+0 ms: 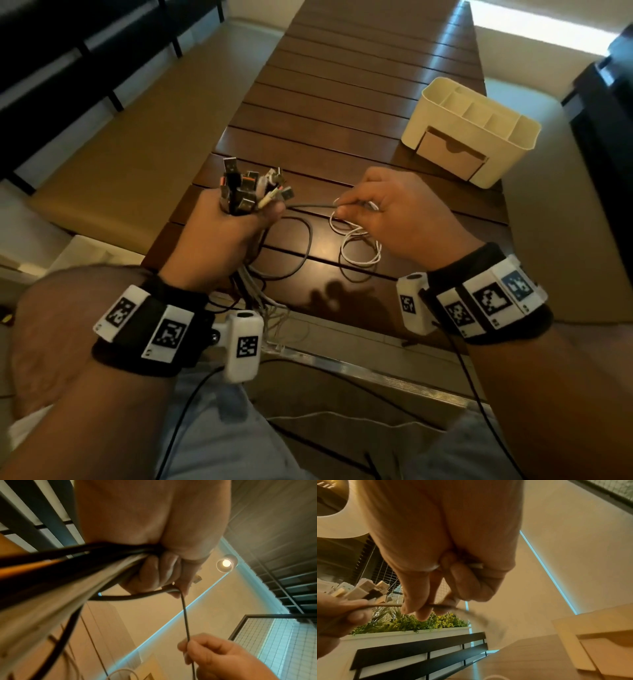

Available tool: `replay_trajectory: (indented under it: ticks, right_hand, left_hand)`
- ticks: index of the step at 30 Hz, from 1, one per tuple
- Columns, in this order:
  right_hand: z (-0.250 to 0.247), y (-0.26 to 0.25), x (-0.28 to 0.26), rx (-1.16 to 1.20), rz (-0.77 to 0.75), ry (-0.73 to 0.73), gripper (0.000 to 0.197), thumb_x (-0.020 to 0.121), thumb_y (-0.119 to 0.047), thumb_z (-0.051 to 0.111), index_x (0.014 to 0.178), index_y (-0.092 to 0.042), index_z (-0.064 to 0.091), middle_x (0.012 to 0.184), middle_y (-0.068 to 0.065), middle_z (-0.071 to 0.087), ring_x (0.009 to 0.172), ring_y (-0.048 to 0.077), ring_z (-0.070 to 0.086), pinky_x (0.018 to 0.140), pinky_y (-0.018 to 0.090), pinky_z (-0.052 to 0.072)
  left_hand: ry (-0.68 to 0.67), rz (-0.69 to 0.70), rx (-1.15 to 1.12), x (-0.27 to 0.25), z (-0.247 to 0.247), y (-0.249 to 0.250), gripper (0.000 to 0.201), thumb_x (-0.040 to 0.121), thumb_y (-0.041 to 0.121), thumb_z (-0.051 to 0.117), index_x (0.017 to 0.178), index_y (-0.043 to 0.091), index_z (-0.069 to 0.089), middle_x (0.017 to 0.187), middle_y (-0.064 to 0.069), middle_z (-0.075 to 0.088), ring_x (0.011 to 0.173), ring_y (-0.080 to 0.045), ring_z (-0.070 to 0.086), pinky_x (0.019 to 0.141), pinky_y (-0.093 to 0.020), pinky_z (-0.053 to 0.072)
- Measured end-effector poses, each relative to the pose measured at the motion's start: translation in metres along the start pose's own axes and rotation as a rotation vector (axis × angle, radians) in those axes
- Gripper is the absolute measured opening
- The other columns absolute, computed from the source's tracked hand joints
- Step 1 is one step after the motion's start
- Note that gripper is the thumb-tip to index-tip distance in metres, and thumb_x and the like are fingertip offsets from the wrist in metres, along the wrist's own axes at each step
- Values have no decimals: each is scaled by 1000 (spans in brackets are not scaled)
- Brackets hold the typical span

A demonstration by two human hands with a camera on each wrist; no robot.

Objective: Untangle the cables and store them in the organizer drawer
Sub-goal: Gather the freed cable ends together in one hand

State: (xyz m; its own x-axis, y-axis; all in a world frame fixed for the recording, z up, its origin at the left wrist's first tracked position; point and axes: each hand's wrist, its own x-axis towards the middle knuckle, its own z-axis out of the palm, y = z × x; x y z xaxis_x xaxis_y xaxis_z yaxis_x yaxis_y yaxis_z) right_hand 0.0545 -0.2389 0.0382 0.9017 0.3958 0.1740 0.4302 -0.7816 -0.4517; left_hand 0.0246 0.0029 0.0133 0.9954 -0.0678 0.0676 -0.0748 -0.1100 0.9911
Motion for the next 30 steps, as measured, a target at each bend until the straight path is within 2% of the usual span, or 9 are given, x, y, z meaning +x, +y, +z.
replay_trajectory:
  ticks: [4,7,9,13,15,18,23,26,30]
  right_hand:
    - [-14,-2,-9,-15,0,50,17,95,-36,62,99,-24,73,92,-8,60,84,9,57,77,35,52]
    - [-26,-15,-18,54,-14,41,13,95,-34,60,92,-24,69,85,-11,62,77,4,58,69,22,47]
    - [-33,-28,-26,141,48,-111,12,94,-37,62,87,-30,67,81,-10,65,76,4,62,66,19,47]
    - [-29,-36,-39,102,147,-562,21,89,-50,64,90,-30,72,85,-7,72,85,13,66,86,37,54]
    - [-25,-39,-43,100,160,-616,25,86,-54,66,96,-31,72,87,-9,73,85,8,67,87,36,54]
    - [-28,-50,-46,184,109,-503,33,84,-54,68,108,-32,68,84,-11,69,77,-1,63,72,19,49]
    - [-20,-69,-50,188,56,-281,41,78,-57,73,99,-23,64,87,-2,66,75,13,61,67,30,51]
    - [-19,-71,-55,181,48,-162,43,75,-54,77,92,-20,56,76,-5,59,60,6,50,51,15,41]
    - [-21,-74,-58,290,-62,-107,34,82,-38,76,103,-23,54,77,-3,62,65,7,56,60,17,44]
  left_hand:
    - [-15,-50,-163,-7,-2,15,32,94,7,63,67,24,63,50,5,33,43,-13,26,46,-28,23]
    - [-33,-67,-222,-16,-1,25,33,95,3,60,69,23,60,55,1,26,46,-13,21,47,-30,18]
    - [-58,-68,-224,-22,-1,33,30,96,4,60,72,22,61,57,-2,25,47,-13,20,47,-30,17]
    - [-129,-78,-163,-33,1,45,27,95,6,61,74,23,64,60,-4,27,47,-14,22,46,-27,18]
    - [-166,-89,-114,-40,3,49,20,91,11,66,76,24,67,60,-3,29,49,-15,22,48,-31,17]
    - [-185,-116,-71,-49,10,49,25,92,11,66,73,28,68,61,-2,32,51,-16,24,49,-31,20]
    - [-225,-152,-62,-62,18,50,6,85,16,69,80,15,66,63,-6,33,50,-16,26,48,-29,22]
    - [-249,-187,-76,-67,16,53,10,83,17,68,83,13,59,59,-1,30,49,-15,23,47,-27,21]
    - [-254,-185,-84,-72,9,57,11,85,16,67,78,17,60,59,1,32,50,-15,25,49,-29,22]
